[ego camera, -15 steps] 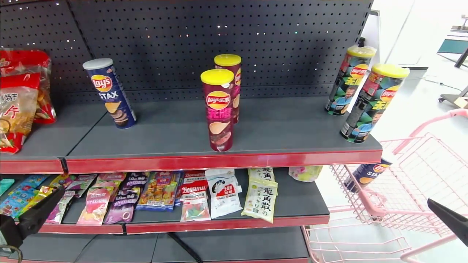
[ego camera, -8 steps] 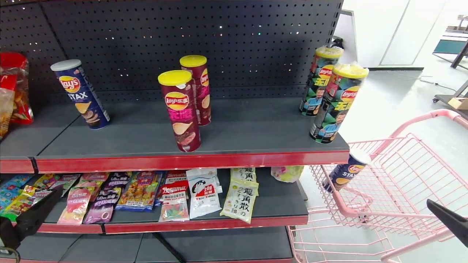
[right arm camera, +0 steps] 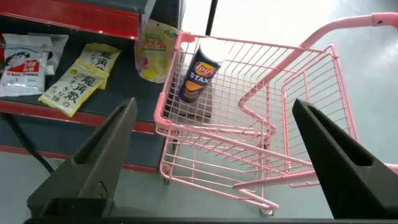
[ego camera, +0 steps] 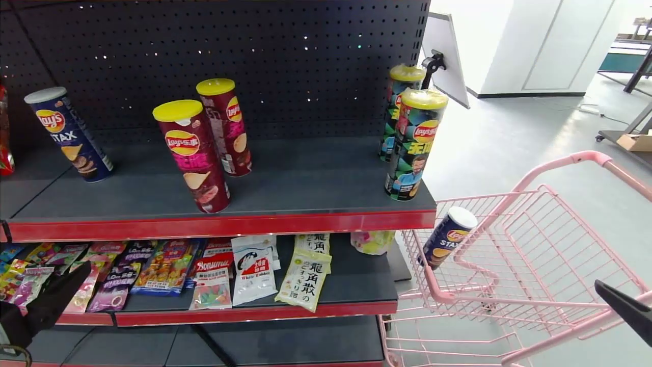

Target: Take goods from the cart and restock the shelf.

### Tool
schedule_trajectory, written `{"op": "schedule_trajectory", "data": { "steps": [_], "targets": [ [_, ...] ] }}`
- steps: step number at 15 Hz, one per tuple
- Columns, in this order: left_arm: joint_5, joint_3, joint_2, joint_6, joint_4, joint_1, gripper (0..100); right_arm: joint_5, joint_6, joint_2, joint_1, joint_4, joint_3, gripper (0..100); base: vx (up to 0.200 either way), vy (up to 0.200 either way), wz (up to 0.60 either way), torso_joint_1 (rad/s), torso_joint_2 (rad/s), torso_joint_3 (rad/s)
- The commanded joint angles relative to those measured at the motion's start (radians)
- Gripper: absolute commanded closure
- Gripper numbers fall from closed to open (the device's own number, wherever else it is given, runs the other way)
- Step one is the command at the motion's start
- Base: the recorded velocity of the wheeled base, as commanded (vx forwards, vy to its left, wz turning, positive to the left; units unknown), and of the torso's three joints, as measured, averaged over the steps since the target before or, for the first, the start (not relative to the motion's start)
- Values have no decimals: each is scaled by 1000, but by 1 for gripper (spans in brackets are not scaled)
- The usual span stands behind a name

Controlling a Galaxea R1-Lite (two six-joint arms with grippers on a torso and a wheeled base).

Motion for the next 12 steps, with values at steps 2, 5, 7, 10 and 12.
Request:
{"op": "schedule_trajectory", "data": {
  "steps": [2,5,7,10,12],
  "targets": [
    [-1,-2,6,17,0,0,0,0,-1,6,0,0,0,0,0,0,-600,0,2,5],
    [-4,-2,6,29,0,-1,0,0,1,8,-1,0,3,0,0,0,-600,-1,2,2],
    [-19,-2,4,31,-2,-1,0,-1,1,6,-1,0,6,0,0,0,-600,7,5,-2],
    [-52,-2,1,31,-3,-1,0,-1,1,6,-1,0,6,0,0,0,-400,2,5,3],
    [-119,3,-20,31,0,-1,0,-4,-1,8,-1,0,9,0,0,0,0,0,0,0]
  ]
}}
